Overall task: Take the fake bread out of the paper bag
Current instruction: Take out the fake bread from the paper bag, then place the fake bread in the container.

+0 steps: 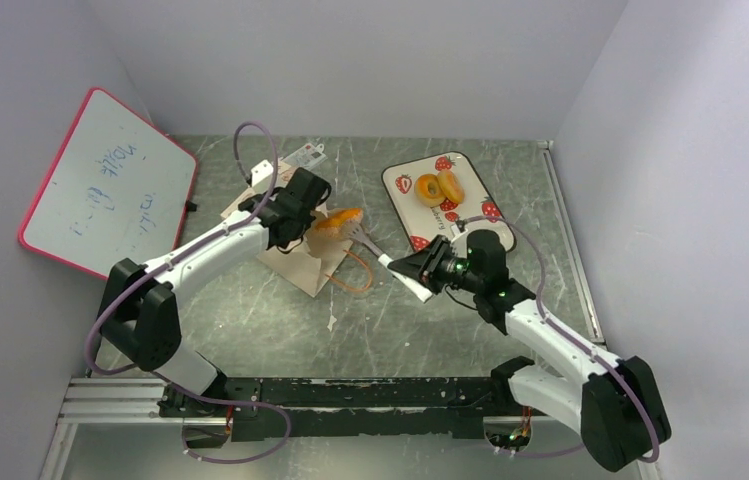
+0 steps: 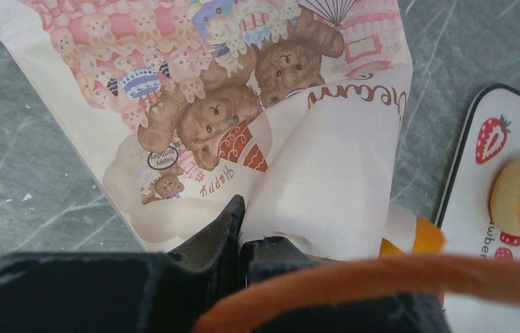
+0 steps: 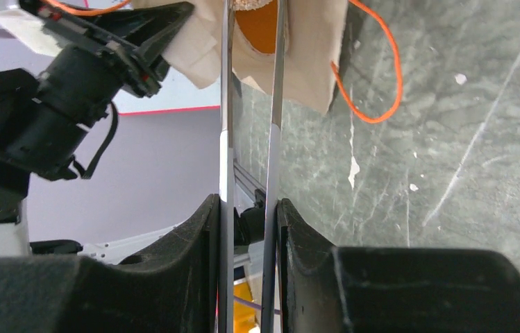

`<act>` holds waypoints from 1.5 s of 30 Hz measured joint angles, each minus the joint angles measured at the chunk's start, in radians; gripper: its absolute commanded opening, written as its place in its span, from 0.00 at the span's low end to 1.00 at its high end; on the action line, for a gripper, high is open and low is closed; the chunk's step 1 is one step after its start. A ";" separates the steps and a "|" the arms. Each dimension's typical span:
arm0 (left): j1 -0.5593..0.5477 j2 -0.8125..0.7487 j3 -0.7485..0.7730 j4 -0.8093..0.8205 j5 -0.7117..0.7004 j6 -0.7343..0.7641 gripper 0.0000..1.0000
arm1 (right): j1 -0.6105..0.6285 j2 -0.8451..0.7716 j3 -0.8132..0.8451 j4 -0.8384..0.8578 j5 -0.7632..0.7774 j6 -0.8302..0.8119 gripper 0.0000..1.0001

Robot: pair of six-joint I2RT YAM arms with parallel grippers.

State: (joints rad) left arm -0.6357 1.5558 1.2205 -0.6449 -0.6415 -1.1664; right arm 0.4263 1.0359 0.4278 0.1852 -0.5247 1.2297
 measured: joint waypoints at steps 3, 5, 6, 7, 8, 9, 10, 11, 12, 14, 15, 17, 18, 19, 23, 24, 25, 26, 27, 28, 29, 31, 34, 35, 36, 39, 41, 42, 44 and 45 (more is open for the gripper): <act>0.024 -0.007 0.000 -0.002 -0.002 0.005 0.08 | 0.000 -0.038 0.048 -0.064 0.021 -0.040 0.00; 0.039 -0.016 0.000 -0.003 -0.002 0.011 0.08 | -0.001 -0.054 0.085 -0.111 0.036 -0.069 0.00; 0.045 -0.022 0.000 -0.003 -0.001 0.016 0.08 | -0.001 -0.061 0.104 -0.134 0.044 -0.084 0.00; 0.052 -0.027 0.000 -0.003 -0.001 0.020 0.08 | -0.001 -0.067 0.122 -0.157 0.053 -0.096 0.00; 0.058 -0.033 0.000 -0.003 0.000 0.027 0.08 | -0.001 -0.074 0.138 -0.180 0.063 -0.110 0.00; 0.064 -0.037 0.000 -0.002 0.000 0.031 0.08 | -0.002 -0.082 0.155 -0.204 0.073 -0.123 0.00; 0.070 -0.042 0.000 -0.002 0.002 0.036 0.08 | -0.002 -0.088 0.169 -0.226 0.082 -0.135 0.00; 0.076 -0.045 -0.001 -0.002 0.004 0.042 0.08 | -0.002 -0.093 0.187 -0.257 0.094 -0.150 0.00; 0.083 -0.050 -0.002 0.000 0.008 0.047 0.08 | -0.002 -0.098 0.203 -0.280 0.106 -0.163 0.00; 0.096 -0.060 -0.009 0.005 0.018 0.056 0.08 | -0.002 -0.104 0.231 -0.322 0.128 -0.187 0.00; 0.104 -0.066 -0.016 0.008 0.022 0.061 0.08 | -0.002 -0.106 0.248 -0.348 0.142 -0.201 0.00; 0.116 -0.078 -0.028 0.013 0.030 0.071 0.08 | -0.002 -0.106 0.276 -0.393 0.166 -0.224 0.00; 0.121 -0.084 -0.034 0.016 0.035 0.076 0.08 | -0.002 -0.106 0.294 -0.419 0.183 -0.237 0.00; 0.127 -0.090 -0.040 0.020 0.040 0.080 0.08 | -0.002 -0.106 0.313 -0.446 0.201 -0.251 0.00; 0.142 -0.109 -0.057 0.031 0.053 0.097 0.08 | -0.003 -0.105 0.377 -0.523 0.265 -0.298 0.00; 0.144 -0.115 -0.059 0.032 0.056 0.103 0.08 | -0.003 -0.101 0.393 -0.538 0.282 -0.311 0.00; 0.146 -0.118 -0.060 0.032 0.059 0.106 0.08 | -0.005 -0.097 0.407 -0.553 0.298 -0.323 0.00; 0.149 -0.122 -0.060 0.035 0.063 0.111 0.08 | -0.007 -0.092 0.421 -0.566 0.314 -0.335 0.00; 0.151 -0.125 -0.060 0.036 0.064 0.114 0.08 | -0.010 -0.084 0.434 -0.580 0.331 -0.348 0.00; 0.153 -0.129 -0.060 0.039 0.069 0.121 0.08 | -0.016 -0.074 0.448 -0.594 0.348 -0.362 0.00; 0.154 -0.130 -0.061 0.040 0.070 0.124 0.08 | -0.021 -0.066 0.457 -0.604 0.362 -0.372 0.00; 0.157 -0.133 -0.061 0.043 0.075 0.132 0.08 | -0.039 -0.051 0.470 -0.623 0.393 -0.394 0.00; 0.158 -0.133 -0.061 0.045 0.081 0.143 0.08 | -0.082 -0.046 0.470 -0.649 0.425 -0.414 0.00; 0.159 -0.133 -0.061 0.047 0.082 0.149 0.08 | -0.097 -0.046 0.470 -0.659 0.435 -0.420 0.00; 0.159 -0.133 -0.061 0.048 0.084 0.154 0.08 | -0.111 -0.045 0.470 -0.671 0.443 -0.424 0.00; 0.160 -0.133 -0.061 0.051 0.088 0.163 0.08 | -0.148 -0.047 0.470 -0.706 0.460 -0.434 0.00; 0.161 -0.133 -0.061 0.055 0.090 0.168 0.08 | -0.172 -0.055 0.465 -0.724 0.461 -0.435 0.00; 0.162 -0.133 -0.061 0.057 0.092 0.172 0.07 | -0.183 -0.059 0.461 -0.729 0.460 -0.435 0.00; 0.163 -0.133 -0.061 0.060 0.096 0.176 0.08 | -0.207 -0.079 0.438 -0.730 0.451 -0.434 0.00; 0.163 -0.133 -0.061 0.062 0.097 0.180 0.08 | -0.219 -0.088 0.423 -0.730 0.442 -0.433 0.00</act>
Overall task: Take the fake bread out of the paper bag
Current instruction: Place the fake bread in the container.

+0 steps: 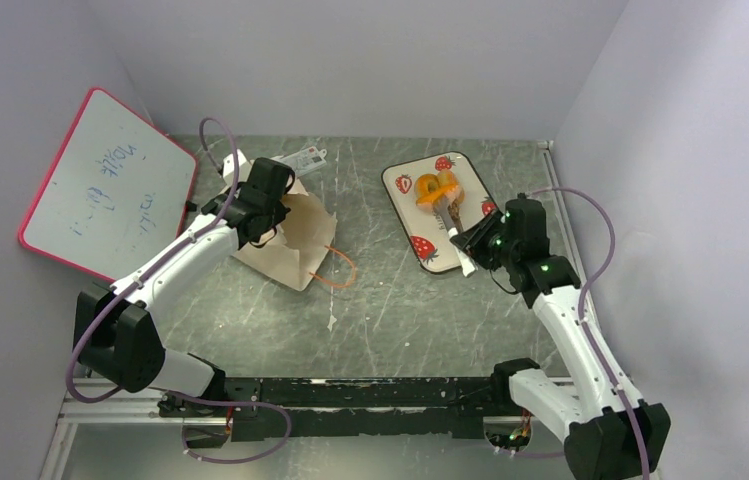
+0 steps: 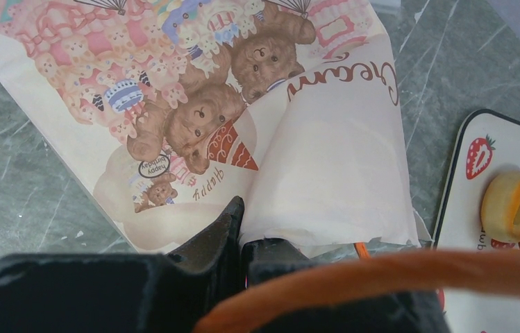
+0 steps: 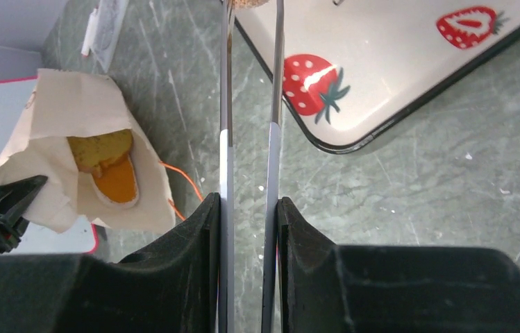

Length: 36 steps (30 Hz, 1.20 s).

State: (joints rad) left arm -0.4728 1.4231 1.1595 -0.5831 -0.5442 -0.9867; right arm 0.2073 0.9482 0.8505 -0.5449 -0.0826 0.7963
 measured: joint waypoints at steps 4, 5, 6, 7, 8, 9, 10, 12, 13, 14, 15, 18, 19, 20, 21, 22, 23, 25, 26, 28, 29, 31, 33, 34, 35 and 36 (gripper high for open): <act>0.001 0.000 0.000 0.010 0.009 0.009 0.08 | -0.046 -0.004 -0.056 0.002 -0.041 0.011 0.00; 0.002 0.000 0.000 0.011 0.011 0.012 0.08 | -0.051 -0.003 -0.068 0.002 -0.047 0.013 0.00; 0.002 0.000 0.000 0.011 0.013 0.015 0.07 | -0.055 -0.003 -0.080 0.002 -0.055 0.017 0.00; 0.003 0.000 0.000 0.013 0.015 0.018 0.07 | -0.057 -0.003 -0.092 0.002 -0.064 0.021 0.00; 0.004 0.000 0.000 0.014 0.018 0.021 0.07 | -0.058 -0.003 -0.100 0.004 -0.071 0.027 0.00; 0.005 0.000 0.000 0.016 0.018 0.023 0.08 | -0.060 -0.002 -0.111 0.013 -0.082 0.031 0.00; 0.006 0.000 0.000 0.018 0.019 0.026 0.07 | -0.062 0.000 -0.121 0.026 -0.092 0.037 0.00; 0.007 0.000 0.000 0.019 0.024 0.031 0.07 | -0.068 0.010 -0.141 0.066 -0.110 0.049 0.00; 0.007 0.000 0.000 0.019 0.026 0.034 0.07 | -0.070 0.020 -0.148 0.086 -0.117 0.056 0.00; 0.008 0.000 0.000 0.019 0.029 0.036 0.07 | -0.071 0.031 -0.151 0.102 -0.123 0.060 0.00; 0.008 0.000 0.000 0.020 0.031 0.038 0.07 | -0.073 0.046 -0.152 0.120 -0.130 0.066 0.00; 0.010 0.000 0.000 0.022 0.036 0.046 0.07 | -0.077 0.089 -0.152 0.180 -0.145 0.087 0.01; 0.011 0.000 0.000 0.024 0.037 0.049 0.07 | -0.077 0.108 -0.152 0.202 -0.151 0.096 0.06; 0.011 0.000 0.000 0.026 0.038 0.052 0.07 | -0.077 0.119 -0.152 0.216 -0.154 0.101 0.13; 0.011 0.000 0.000 0.027 0.039 0.053 0.07 | -0.077 0.135 -0.152 0.233 -0.159 0.109 0.19; 0.011 0.000 0.000 0.029 0.041 0.056 0.07 | -0.078 0.149 -0.152 0.250 -0.163 0.116 0.24; 0.011 0.000 0.000 0.031 0.042 0.058 0.07 | -0.078 0.162 -0.152 0.266 -0.168 0.122 0.27; 0.012 0.000 0.000 0.033 0.045 0.062 0.07 | -0.080 0.183 -0.152 0.290 -0.177 0.130 0.35; 0.012 0.000 0.000 0.034 0.046 0.064 0.07 | -0.080 0.192 -0.152 0.301 -0.182 0.135 0.37; 0.012 0.000 0.000 0.035 0.050 0.067 0.07 | -0.081 0.197 -0.153 0.312 -0.187 0.142 0.42; 0.013 0.000 0.000 0.035 0.051 0.068 0.07 | -0.082 0.197 -0.154 0.316 -0.188 0.144 0.45; 0.013 0.000 0.000 0.039 0.052 0.071 0.07 | -0.083 0.193 -0.158 0.319 -0.188 0.146 0.47; 0.013 0.000 0.000 0.041 0.053 0.073 0.07 | -0.085 0.192 -0.159 0.317 -0.189 0.146 0.47; 0.013 0.000 0.000 0.041 0.055 0.074 0.07 | -0.087 0.190 -0.161 0.317 -0.189 0.146 0.47; 0.013 0.000 0.000 0.041 0.056 0.074 0.07 | -0.089 0.188 -0.164 0.317 -0.190 0.146 0.47; 0.013 0.001 0.000 0.041 0.057 0.074 0.07 | -0.091 0.184 -0.169 0.317 -0.192 0.145 0.47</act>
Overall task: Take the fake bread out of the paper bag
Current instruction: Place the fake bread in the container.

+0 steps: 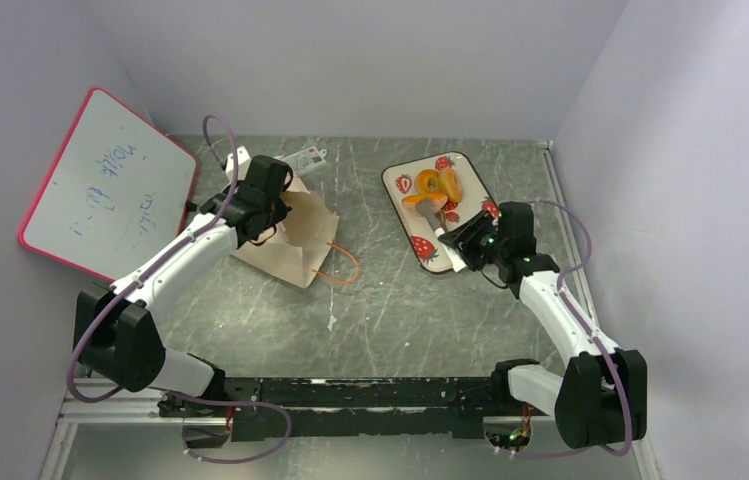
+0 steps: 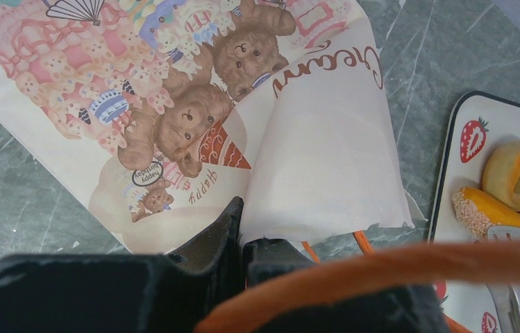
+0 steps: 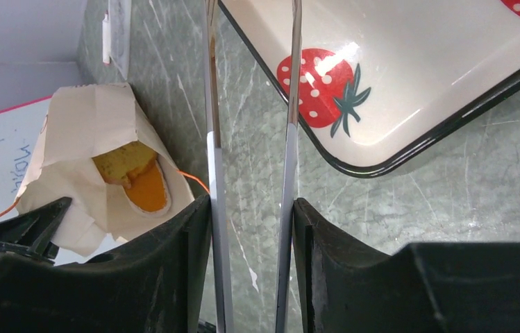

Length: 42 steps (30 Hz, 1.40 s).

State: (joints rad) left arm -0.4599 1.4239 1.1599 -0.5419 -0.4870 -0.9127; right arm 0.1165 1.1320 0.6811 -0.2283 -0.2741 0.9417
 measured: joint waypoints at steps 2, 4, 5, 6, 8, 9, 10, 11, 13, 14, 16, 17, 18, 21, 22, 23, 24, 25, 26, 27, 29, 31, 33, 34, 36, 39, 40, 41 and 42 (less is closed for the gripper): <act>0.000 0.002 0.000 0.001 0.002 0.000 0.07 | -0.006 -0.009 -0.010 -0.002 -0.003 0.000 0.48; 0.000 0.004 0.000 0.001 0.003 0.000 0.07 | -0.010 -0.018 -0.016 -0.004 -0.006 -0.001 0.47; 0.000 0.005 0.000 0.002 0.003 0.000 0.07 | -0.011 -0.023 -0.019 -0.006 -0.006 -0.001 0.47; 0.000 0.005 0.000 0.003 0.003 0.000 0.07 | -0.012 -0.028 -0.020 -0.008 -0.007 -0.001 0.47; 0.000 0.005 0.000 0.004 0.003 0.000 0.07 | -0.013 -0.041 -0.021 -0.017 -0.008 -0.002 0.48; 0.000 0.005 0.000 0.005 0.003 0.000 0.07 | -0.013 -0.049 -0.021 -0.023 -0.008 -0.003 0.48; 0.000 0.005 0.000 0.006 0.003 0.000 0.07 | -0.013 -0.056 -0.021 -0.028 -0.008 -0.003 0.47; 0.000 0.005 0.000 0.006 0.003 0.000 0.07 | -0.014 -0.065 -0.021 -0.034 -0.008 -0.003 0.47; 0.000 0.005 0.000 0.006 0.003 0.000 0.07 | -0.016 -0.082 -0.021 -0.040 -0.008 -0.004 0.47; 0.000 0.005 0.000 0.007 0.003 0.001 0.07 | -0.016 -0.089 -0.021 -0.044 -0.008 -0.005 0.47; 0.000 0.005 0.000 0.007 0.003 0.003 0.07 | -0.016 -0.101 -0.021 -0.054 -0.008 -0.008 0.47; 0.000 0.005 0.000 0.008 0.003 0.005 0.07 | -0.016 -0.105 -0.021 -0.060 -0.008 -0.008 0.47; 0.000 0.005 0.000 0.008 0.003 0.008 0.07 | -0.016 -0.107 -0.021 -0.066 -0.008 -0.008 0.47; 0.000 0.005 0.000 0.014 0.004 0.014 0.07 | -0.017 -0.115 -0.021 -0.079 -0.011 -0.008 0.47; 0.000 0.005 0.000 0.015 0.005 0.016 0.07 | -0.017 -0.118 -0.021 -0.082 -0.013 -0.008 0.47; 0.000 0.005 0.000 0.014 0.005 0.019 0.07 | -0.017 -0.122 -0.021 -0.084 -0.015 -0.007 0.47; 0.000 0.005 0.000 0.014 0.005 0.021 0.07 | -0.017 -0.127 -0.023 -0.086 -0.018 -0.007 0.47; 0.000 0.005 0.000 0.014 0.005 0.024 0.07 | -0.017 -0.134 -0.027 -0.086 -0.021 -0.006 0.47; 0.000 0.005 0.000 0.014 0.005 0.027 0.07 | -0.017 -0.140 -0.031 -0.087 -0.024 -0.006 0.47; 0.000 0.005 0.000 0.014 0.005 0.032 0.07 | -0.017 -0.150 -0.034 -0.092 -0.026 -0.006 0.46; 0.000 0.005 0.000 0.014 0.005 0.035 0.07 | -0.017 -0.168 -0.039 -0.103 -0.029 -0.004 0.46; 0.000 0.005 0.000 0.014 0.005 0.038 0.07 | -0.017 -0.193 -0.044 -0.111 -0.030 -0.002 0.46; 0.000 0.005 0.000 0.014 0.005 0.041 0.07 | -0.018 -0.219 -0.053 -0.117 -0.032 0.002 0.46; 0.000 0.005 0.000 0.014 0.005 0.043 0.07 | -0.018 -0.233 -0.061 -0.118 -0.034 0.005 0.45; 0.000 0.005 0.000 0.014 0.006 0.045 0.07 | -0.018 -0.261 -0.076 -0.127 -0.037 0.011 0.45; 0.000 0.005 0.000 0.014 0.006 0.050 0.07 | -0.018 -0.290 -0.082 -0.155 -0.038 0.015 0.45; 0.000 0.005 0.000 0.014 0.006 0.053 0.07 | -0.018 -0.302 -0.081 -0.164 -0.039 0.015 0.44; 0.000 0.005 0.000 0.014 0.006 0.054 0.07 | -0.018 -0.313 -0.081 -0.171 -0.040 0.014 0.44; 0.000 0.005 0.000 0.014 0.006 0.056 0.07 | -0.018 -0.322 -0.080 -0.178 -0.041 0.013 0.44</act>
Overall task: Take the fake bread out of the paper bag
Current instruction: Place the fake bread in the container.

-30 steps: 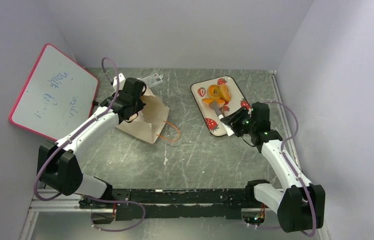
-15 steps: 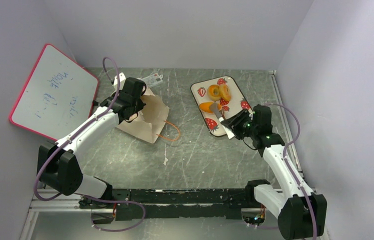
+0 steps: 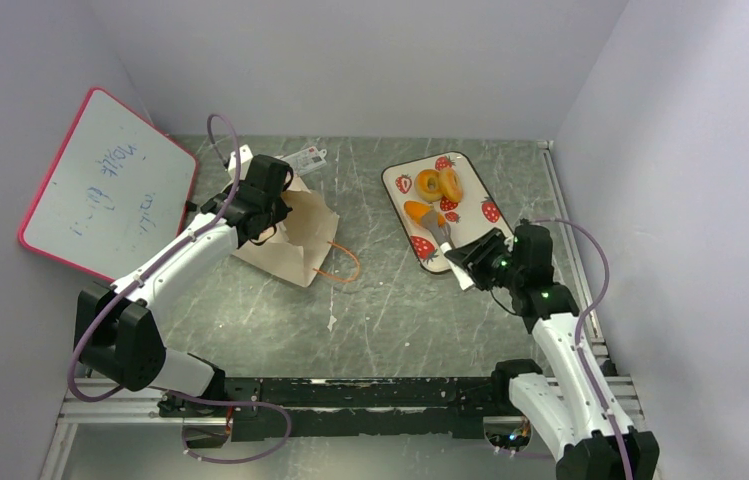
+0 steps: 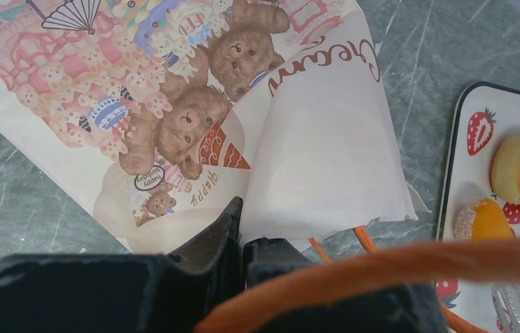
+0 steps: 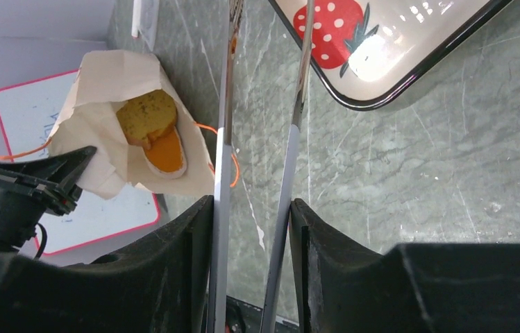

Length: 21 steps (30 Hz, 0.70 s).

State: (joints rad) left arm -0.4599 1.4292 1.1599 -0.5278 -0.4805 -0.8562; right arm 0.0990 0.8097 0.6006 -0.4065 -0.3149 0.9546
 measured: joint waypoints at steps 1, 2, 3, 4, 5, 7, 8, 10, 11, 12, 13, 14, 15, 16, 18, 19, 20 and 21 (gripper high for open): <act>0.000 0.000 0.000 0.000 0.001 0.003 0.07 | 0.000 -0.011 0.002 -0.011 -0.001 -0.002 0.44; 0.000 0.000 0.000 0.000 0.002 0.005 0.07 | 0.000 -0.021 0.003 -0.021 -0.002 -0.003 0.44; 0.000 0.000 0.000 0.000 0.003 0.007 0.07 | 0.000 -0.031 0.005 -0.031 -0.004 -0.006 0.44; 0.000 0.000 0.000 0.000 0.005 0.009 0.07 | 0.000 -0.040 0.005 -0.039 -0.007 -0.009 0.44; 0.000 0.000 0.000 0.000 0.006 0.012 0.07 | 0.000 -0.049 0.005 -0.046 -0.010 -0.010 0.44; 0.000 0.000 0.000 0.000 0.010 0.023 0.07 | 0.000 -0.067 0.005 -0.064 -0.017 -0.014 0.43; 0.000 -0.001 0.000 0.000 0.012 0.027 0.07 | 0.000 -0.074 0.006 -0.072 -0.021 -0.015 0.42; 0.000 -0.003 -0.001 0.001 0.016 0.038 0.07 | 0.000 -0.085 0.013 -0.090 -0.036 -0.020 0.41; 0.000 -0.007 -0.004 0.003 0.019 0.043 0.07 | 0.000 -0.089 0.020 -0.096 -0.044 -0.023 0.40; 0.000 -0.012 -0.008 0.006 0.022 0.051 0.07 | 0.000 -0.090 0.027 -0.097 -0.054 -0.027 0.40; 0.000 -0.016 -0.012 0.008 0.025 0.058 0.07 | 0.000 -0.090 0.034 -0.096 -0.066 -0.030 0.40; 0.000 -0.021 -0.018 0.011 0.032 0.065 0.07 | 0.000 -0.090 0.040 -0.094 -0.080 -0.034 0.40; 0.000 -0.024 -0.024 0.014 0.035 0.071 0.07 | 0.000 -0.090 0.045 -0.092 -0.096 -0.037 0.40; 0.000 -0.029 -0.031 0.019 0.042 0.080 0.07 | 0.000 -0.090 0.049 -0.090 -0.114 -0.040 0.40; 0.000 -0.031 -0.036 0.024 0.049 0.091 0.07 | 0.000 -0.087 0.056 -0.085 -0.143 -0.043 0.39; 0.000 -0.031 -0.037 0.027 0.054 0.097 0.07 | 0.001 -0.083 0.060 -0.080 -0.159 -0.043 0.39; 0.000 -0.031 -0.037 0.030 0.058 0.103 0.07 | 0.004 -0.078 0.064 -0.073 -0.174 -0.043 0.39; 0.000 -0.031 -0.037 0.031 0.061 0.110 0.07 | 0.010 -0.071 0.069 -0.066 -0.185 -0.043 0.39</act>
State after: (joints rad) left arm -0.4595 1.3987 1.1229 -0.4969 -0.4198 -0.7464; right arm 0.1089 0.7383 0.6697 -0.4721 -0.5003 0.9112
